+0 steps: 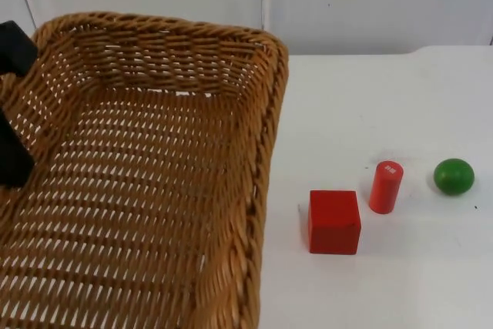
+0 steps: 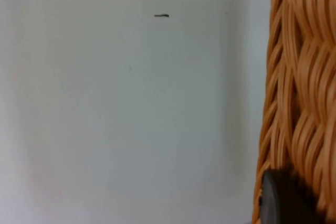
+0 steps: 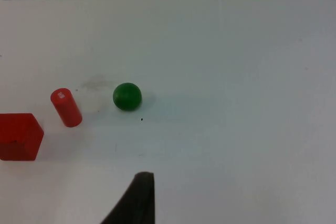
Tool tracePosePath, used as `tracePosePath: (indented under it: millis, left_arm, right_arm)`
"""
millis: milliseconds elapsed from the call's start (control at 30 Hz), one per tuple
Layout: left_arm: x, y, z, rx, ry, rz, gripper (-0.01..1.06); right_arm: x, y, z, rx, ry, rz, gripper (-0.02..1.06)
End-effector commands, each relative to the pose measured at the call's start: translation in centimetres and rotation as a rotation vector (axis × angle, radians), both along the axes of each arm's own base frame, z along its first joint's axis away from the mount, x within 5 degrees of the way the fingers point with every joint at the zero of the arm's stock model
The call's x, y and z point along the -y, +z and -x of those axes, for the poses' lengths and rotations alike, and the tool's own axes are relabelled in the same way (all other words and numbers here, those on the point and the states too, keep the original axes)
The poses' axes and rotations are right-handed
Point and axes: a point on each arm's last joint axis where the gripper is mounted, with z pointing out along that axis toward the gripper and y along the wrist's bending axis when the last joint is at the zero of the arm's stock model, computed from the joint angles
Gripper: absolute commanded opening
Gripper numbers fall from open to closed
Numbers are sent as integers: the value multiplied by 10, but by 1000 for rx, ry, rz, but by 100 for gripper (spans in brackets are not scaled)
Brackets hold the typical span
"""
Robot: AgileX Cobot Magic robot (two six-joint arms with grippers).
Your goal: Pick up the basket with the left hand and place the object to the left of the red cylinder into the basket with the right hand.
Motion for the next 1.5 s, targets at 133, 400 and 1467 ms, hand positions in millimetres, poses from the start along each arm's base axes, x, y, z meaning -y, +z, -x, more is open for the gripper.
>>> tracePosePath:
  millis: [133, 400, 1467]
  left_arm:
    - [-11, 2, -2, 5, 82, 17, 0]
    - [-23, 2, 0, -7, 49, 21, 0]
    - [-22, 3, 0, 9, 11, 24, 0]
  right_arm:
    - [0, 1, 0, 9, -7, 1, 105]
    - [0, 1, 0, 9, -1, 3, 105]
    - [-1, 22, -25, 32, 10, 28, 105]
